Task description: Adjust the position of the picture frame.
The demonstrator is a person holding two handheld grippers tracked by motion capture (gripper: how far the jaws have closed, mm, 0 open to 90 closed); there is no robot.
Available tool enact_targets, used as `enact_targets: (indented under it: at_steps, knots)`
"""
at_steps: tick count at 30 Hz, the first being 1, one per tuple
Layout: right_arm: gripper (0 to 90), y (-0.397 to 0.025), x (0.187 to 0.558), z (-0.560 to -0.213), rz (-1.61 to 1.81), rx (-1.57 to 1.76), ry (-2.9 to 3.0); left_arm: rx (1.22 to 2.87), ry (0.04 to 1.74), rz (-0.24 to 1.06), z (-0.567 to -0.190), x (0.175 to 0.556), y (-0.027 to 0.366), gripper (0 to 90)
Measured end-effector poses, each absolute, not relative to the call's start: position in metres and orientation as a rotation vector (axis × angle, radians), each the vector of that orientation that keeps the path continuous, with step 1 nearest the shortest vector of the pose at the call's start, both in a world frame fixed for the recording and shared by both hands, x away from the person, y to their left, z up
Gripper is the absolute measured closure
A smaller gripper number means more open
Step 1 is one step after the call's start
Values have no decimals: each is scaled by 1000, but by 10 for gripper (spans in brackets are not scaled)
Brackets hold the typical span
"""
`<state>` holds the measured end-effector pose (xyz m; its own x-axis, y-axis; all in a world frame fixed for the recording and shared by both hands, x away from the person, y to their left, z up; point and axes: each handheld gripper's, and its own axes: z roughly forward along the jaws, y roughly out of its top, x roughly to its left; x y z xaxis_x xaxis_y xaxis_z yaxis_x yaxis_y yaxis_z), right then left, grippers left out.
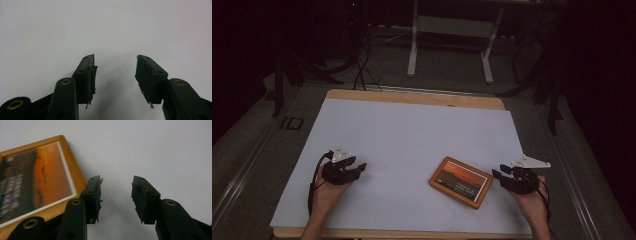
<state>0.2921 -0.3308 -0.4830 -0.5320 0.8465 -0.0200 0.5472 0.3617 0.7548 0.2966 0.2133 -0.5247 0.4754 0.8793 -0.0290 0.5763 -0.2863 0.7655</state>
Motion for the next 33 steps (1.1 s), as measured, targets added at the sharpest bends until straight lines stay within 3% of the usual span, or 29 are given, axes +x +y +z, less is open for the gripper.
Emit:
enact_targets:
  at_steps: [21, 33]
  knots:
    - [632, -325, 249, -508, 996, 1147, 2375, 2011, 1187, 525, -526, 295, 209, 501]
    - [648, -309, 256, -518, 944, 1059, 2458, 2015, 1185, 529, -526, 295, 209, 501]
